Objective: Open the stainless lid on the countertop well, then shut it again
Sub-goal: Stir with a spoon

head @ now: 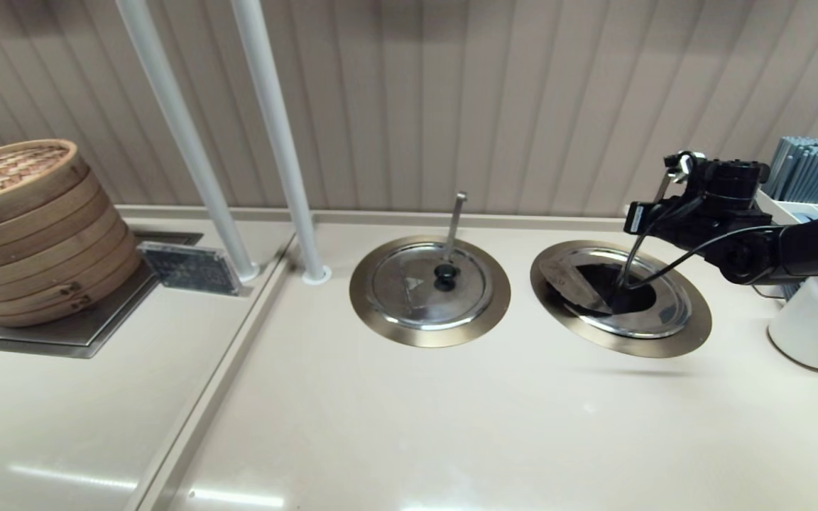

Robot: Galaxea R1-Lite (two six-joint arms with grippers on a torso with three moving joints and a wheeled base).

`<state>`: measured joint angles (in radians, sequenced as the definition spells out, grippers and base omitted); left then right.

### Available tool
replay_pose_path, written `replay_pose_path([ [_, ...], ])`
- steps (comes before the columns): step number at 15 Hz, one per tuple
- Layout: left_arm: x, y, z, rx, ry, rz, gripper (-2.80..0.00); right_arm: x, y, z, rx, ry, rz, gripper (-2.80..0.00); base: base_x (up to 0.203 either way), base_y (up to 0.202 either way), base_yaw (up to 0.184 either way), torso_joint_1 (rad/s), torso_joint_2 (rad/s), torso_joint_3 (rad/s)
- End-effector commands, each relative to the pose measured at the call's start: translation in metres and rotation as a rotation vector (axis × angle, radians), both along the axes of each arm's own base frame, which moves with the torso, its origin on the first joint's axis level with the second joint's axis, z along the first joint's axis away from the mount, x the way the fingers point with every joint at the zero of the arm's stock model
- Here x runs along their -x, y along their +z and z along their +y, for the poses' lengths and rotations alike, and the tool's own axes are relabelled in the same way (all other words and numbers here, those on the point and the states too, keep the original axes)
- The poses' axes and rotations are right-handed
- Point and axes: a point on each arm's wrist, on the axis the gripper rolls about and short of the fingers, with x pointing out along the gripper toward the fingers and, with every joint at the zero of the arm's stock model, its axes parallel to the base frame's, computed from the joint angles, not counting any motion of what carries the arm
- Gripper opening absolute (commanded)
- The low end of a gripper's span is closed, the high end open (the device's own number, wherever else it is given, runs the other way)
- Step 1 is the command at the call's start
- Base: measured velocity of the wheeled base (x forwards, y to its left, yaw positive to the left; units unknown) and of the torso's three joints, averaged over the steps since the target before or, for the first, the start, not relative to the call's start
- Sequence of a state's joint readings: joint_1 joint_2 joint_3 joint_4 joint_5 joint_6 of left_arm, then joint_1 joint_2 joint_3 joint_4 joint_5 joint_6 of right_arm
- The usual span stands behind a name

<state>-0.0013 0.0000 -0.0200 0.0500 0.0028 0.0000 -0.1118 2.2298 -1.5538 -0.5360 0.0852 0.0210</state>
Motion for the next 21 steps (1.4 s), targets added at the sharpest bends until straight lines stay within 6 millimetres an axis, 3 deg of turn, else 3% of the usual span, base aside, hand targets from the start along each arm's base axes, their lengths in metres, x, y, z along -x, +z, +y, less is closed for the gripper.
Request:
replay_pose_path([
  [1, 0.000, 0.000, 0.000, 0.000, 0.000, 0.001, -2.80, 0.001, 0.000, -0.009, 0.055, -0.040, -0.005, -2.80, 0.000, 0.000, 0.000, 0.000, 0.00, 0.000],
  [4, 0.000, 0.000, 0.000, 0.000, 0.000, 0.001, -2.80, -0.011, -0.008, -0.009, 0.075, -0.094, -0.046, -2.80, 0.000, 0.000, 0.000, 0.000, 0.00, 0.000],
  [6, 0.000, 0.000, 0.000, 0.000, 0.000, 0.001, -2.80, -0.017, -0.006, 0.003, 0.002, -0.101, -0.095, -2.80, 0.000, 0.000, 0.000, 0.000, 0.00, 0.000],
  [9, 0.000, 0.000, 0.000, 0.000, 0.000, 0.001, -2.80, -0.001, 0.002, 0.018, -0.067, -0.014, -0.052, -2.80, 0.000, 0.000, 0.000, 0.000, 0.00, 0.000],
  [12, 0.000, 0.000, 0.000, 0.000, 0.000, 0.001, -2.80, 0.010, 0.007, -0.008, 0.042, -0.006, 0.006, -2.80, 0.000, 0.000, 0.000, 0.000, 0.00, 0.000],
  [13, 0.000, 0.000, 0.000, 0.000, 0.000, 0.001, -2.80, 0.008, 0.000, -0.019, 0.095, -0.023, 0.023, -2.80, 0.000, 0.000, 0.000, 0.000, 0.00, 0.000],
  [15, 0.000, 0.000, 0.000, 0.000, 0.000, 0.001, -2.80, -0.003, -0.006, -0.023, 0.101, -0.072, 0.005, -2.80, 0.000, 0.000, 0.000, 0.000, 0.00, 0.000],
  [18, 0.000, 0.000, 0.000, 0.000, 0.000, 0.001, -2.80, -0.019, -0.001, 0.001, -0.052, -0.117, -0.078, -2.80, 0.000, 0.000, 0.000, 0.000, 0.00, 0.000],
  [21, 0.000, 0.000, 0.000, -0.002, 0.000, 0.001, -2.80, 0.002, 0.014, 0.014, -0.065, -0.044, -0.062, -2.80, 0.000, 0.000, 0.000, 0.000, 0.00, 0.000],
])
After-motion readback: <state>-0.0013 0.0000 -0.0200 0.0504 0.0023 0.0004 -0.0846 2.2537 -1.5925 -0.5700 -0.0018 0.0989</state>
